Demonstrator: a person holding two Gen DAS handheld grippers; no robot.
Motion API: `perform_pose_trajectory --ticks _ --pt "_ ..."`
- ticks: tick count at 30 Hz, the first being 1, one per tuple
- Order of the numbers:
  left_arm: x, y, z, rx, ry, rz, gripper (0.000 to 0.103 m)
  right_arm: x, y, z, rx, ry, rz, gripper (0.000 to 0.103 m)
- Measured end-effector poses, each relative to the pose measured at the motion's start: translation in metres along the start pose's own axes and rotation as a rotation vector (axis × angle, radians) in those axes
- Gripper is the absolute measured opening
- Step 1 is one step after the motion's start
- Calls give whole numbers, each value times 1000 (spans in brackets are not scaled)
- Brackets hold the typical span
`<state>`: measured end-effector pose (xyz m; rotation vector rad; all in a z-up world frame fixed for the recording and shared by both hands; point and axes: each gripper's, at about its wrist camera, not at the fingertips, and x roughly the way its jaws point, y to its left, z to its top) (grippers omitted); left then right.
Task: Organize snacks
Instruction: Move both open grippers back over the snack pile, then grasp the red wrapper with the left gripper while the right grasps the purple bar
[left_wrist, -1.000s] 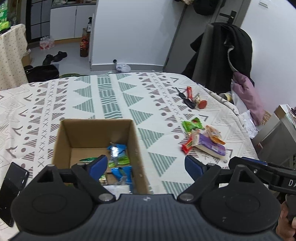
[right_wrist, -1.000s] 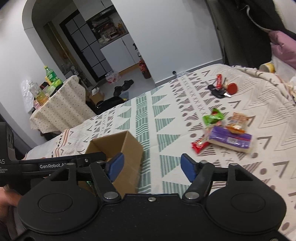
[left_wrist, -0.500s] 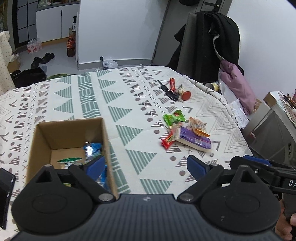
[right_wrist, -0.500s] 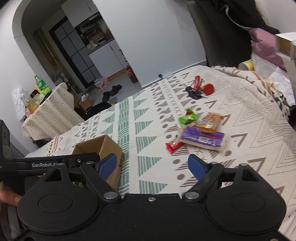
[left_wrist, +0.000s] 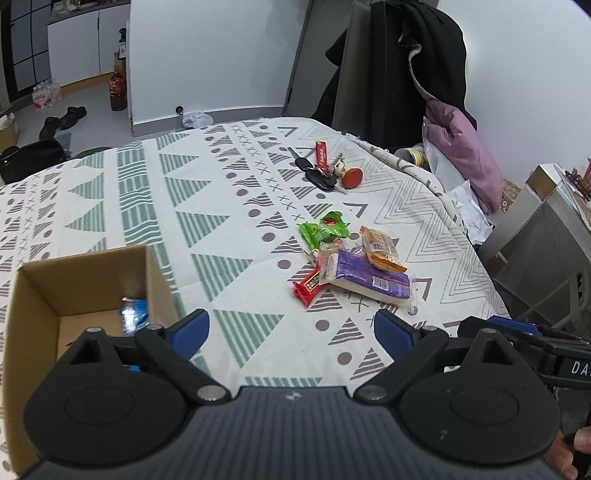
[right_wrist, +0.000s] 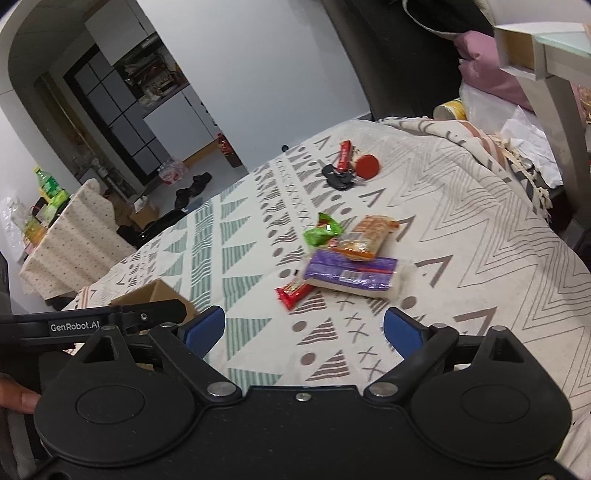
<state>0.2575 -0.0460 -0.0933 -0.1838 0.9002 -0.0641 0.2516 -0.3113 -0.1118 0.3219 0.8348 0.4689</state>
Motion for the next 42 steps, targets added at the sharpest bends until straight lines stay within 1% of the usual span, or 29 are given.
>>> perform_pose_trajectory --ticks 3,14,20,23,26,31,34,38,42 --pt "14 -4 4 -3 16 9 95 5 -9 3 5 3 -4 93" --pt "68 -18 15 23 74 7 95 30 -43 14 0 26 -30 93" --pt "96 -26 20 44 110 3 93 47 -58 20 8 39 -35 93" --pt "110 -28 21 50 122 15 92 57 -62 24 -4 52 -34 93" --pt "122 -29 23 56 133 23 88 67 -66 29 -24 64 -28 93" --pt "143 -27 26 47 158 28 75 88 -70 36 -49 81 -19 93" --pt "155 -25 27 50 168 36 69 98 -70 40 -63 85 -16 92" --pt "168 -25 28 57 178 45 67 111 -68 44 -76 98 -11 92" --pt "179 -25 29 63 182 39 64 119 -65 49 -96 92 9 92"
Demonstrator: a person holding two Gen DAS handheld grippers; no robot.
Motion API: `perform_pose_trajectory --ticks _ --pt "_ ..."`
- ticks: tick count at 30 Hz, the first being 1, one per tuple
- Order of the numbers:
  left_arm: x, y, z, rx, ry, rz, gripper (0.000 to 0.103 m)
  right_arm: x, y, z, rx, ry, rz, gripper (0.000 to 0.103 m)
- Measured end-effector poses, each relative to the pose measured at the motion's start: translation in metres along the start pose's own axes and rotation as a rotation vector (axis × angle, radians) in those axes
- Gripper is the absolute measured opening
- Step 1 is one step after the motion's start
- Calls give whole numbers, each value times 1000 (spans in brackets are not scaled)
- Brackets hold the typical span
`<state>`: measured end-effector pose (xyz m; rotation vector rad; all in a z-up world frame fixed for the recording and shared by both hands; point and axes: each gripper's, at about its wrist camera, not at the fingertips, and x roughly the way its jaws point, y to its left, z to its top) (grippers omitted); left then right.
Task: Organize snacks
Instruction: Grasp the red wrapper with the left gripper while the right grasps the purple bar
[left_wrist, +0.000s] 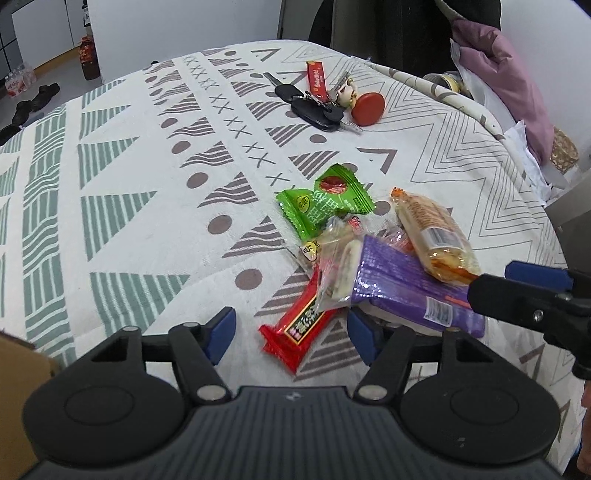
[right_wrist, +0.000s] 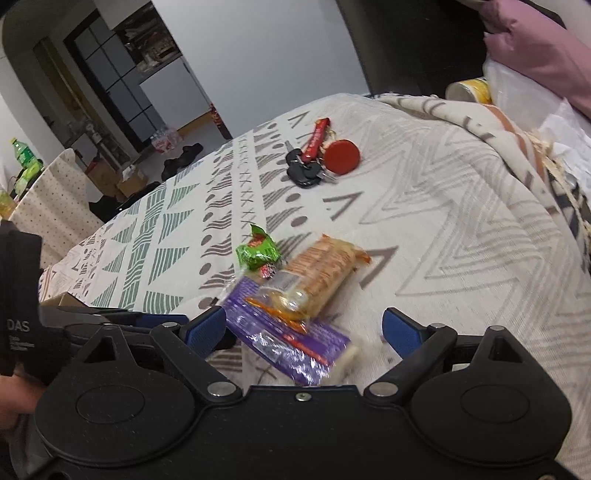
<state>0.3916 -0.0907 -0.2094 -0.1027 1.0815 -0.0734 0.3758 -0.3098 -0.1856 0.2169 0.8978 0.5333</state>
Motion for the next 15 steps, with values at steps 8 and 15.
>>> perform_pose_trajectory --ticks 8,15 --pt "12 -6 6 34 -21 6 62 21 -4 5 23 10 40 88" --pt "8 -5 3 32 -18 -16 34 32 -4 -12 11 78 63 74"
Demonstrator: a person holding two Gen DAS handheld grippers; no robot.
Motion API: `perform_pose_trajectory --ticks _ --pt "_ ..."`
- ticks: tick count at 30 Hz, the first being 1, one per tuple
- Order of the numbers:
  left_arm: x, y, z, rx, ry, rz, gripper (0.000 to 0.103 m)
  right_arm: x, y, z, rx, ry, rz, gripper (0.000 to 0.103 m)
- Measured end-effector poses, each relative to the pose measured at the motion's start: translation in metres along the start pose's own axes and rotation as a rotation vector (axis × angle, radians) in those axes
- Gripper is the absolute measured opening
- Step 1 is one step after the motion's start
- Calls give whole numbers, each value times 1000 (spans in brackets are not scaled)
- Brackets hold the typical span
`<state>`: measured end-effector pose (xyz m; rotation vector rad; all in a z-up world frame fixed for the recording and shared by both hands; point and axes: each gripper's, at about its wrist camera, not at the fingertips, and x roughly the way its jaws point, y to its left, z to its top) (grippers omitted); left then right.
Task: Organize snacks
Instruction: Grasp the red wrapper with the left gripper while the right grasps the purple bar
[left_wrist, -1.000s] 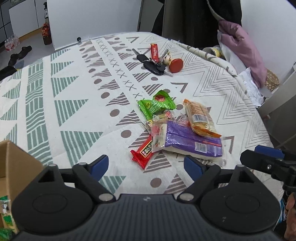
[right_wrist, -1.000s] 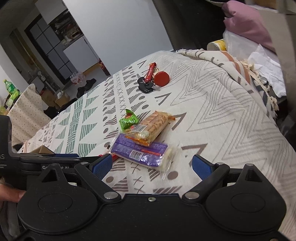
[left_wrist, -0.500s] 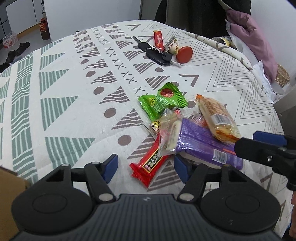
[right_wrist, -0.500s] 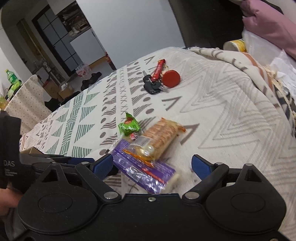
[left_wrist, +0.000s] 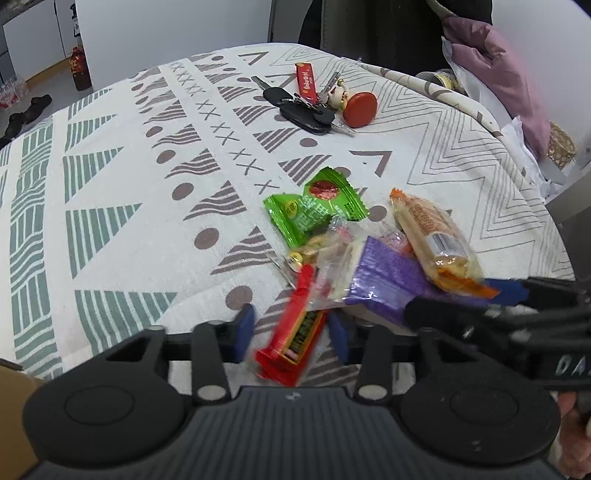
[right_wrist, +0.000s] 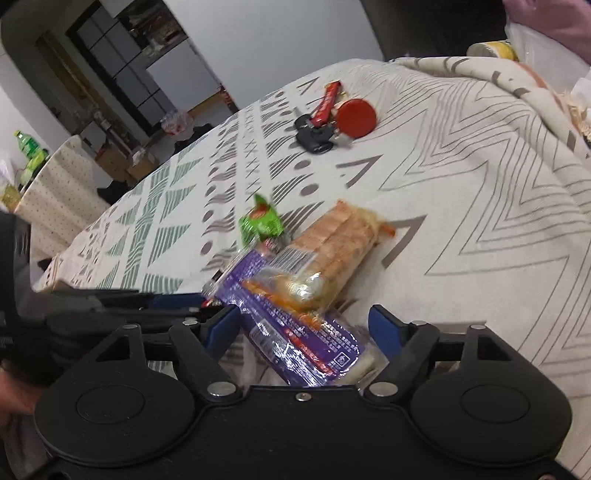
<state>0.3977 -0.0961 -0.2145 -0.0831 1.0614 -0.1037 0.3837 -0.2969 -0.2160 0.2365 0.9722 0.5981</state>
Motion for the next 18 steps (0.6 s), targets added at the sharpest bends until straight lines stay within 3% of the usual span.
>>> perform_pose_trajectory --ticks 3,5,7,18 --pt "-2 -1 -3 2 14 -22 22 -1 6 -6 -28 23 5 55" --pt "-5 -1 -7 -1 19 -31 21 -4 7 -9 -24 38 19 40" --pt "-9 -2 -10 -2 24 -43 21 -9 8 -13 -26 45 14 35" --pt "-34 -2 -38 -35 62 -70 21 -46 8 -47 55 40 -38 27"
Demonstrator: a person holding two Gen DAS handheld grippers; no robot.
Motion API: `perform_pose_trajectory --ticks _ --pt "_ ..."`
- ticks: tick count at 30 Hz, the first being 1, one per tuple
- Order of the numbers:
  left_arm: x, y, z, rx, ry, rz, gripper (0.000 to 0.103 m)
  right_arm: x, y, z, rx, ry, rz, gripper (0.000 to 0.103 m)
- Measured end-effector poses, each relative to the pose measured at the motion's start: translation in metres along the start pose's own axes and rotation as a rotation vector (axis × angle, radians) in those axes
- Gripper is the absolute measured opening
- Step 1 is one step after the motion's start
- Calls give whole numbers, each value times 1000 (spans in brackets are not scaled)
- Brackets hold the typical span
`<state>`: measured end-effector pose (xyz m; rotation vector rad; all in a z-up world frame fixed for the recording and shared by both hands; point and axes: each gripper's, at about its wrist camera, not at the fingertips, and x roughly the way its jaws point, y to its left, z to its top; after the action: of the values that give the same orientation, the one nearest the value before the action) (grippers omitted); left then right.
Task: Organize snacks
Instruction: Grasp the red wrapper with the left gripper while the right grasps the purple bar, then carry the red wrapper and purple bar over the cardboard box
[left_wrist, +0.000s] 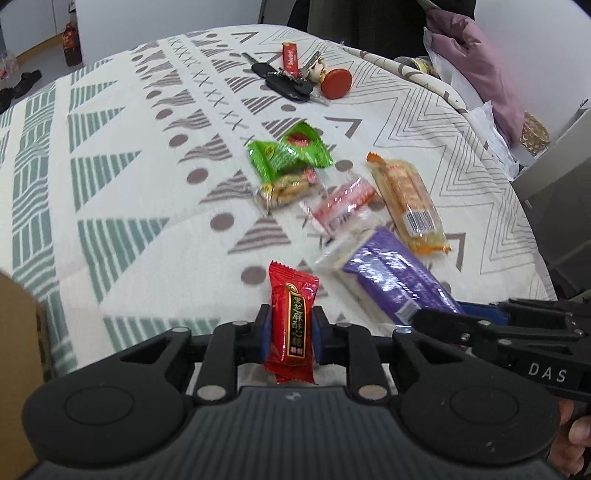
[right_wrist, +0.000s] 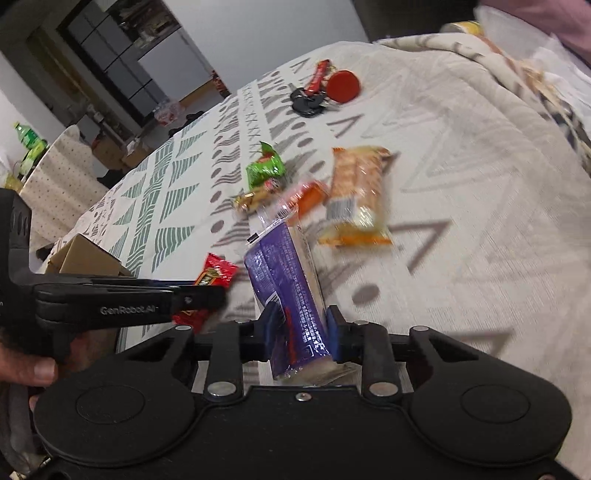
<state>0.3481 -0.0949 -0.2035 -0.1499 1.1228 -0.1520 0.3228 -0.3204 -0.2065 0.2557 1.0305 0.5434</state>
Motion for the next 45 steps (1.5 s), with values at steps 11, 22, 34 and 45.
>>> perform_pose_trajectory --ticks 11,22,34,45 --pt "-14 -5 -20 30 56 27 22 -16 6 -26 50 40 -20 38" --pt "-6 -12 -24 51 59 73 24 1 39 -27 -118 48 -127 47" --pt "-32 -15 -32 65 8 62 19 -26 39 -34 -34 -13 -131 29" --pt "-95 -8 -33 40 -103 60 19 -64 76 -27 -45 -104 -60 29"
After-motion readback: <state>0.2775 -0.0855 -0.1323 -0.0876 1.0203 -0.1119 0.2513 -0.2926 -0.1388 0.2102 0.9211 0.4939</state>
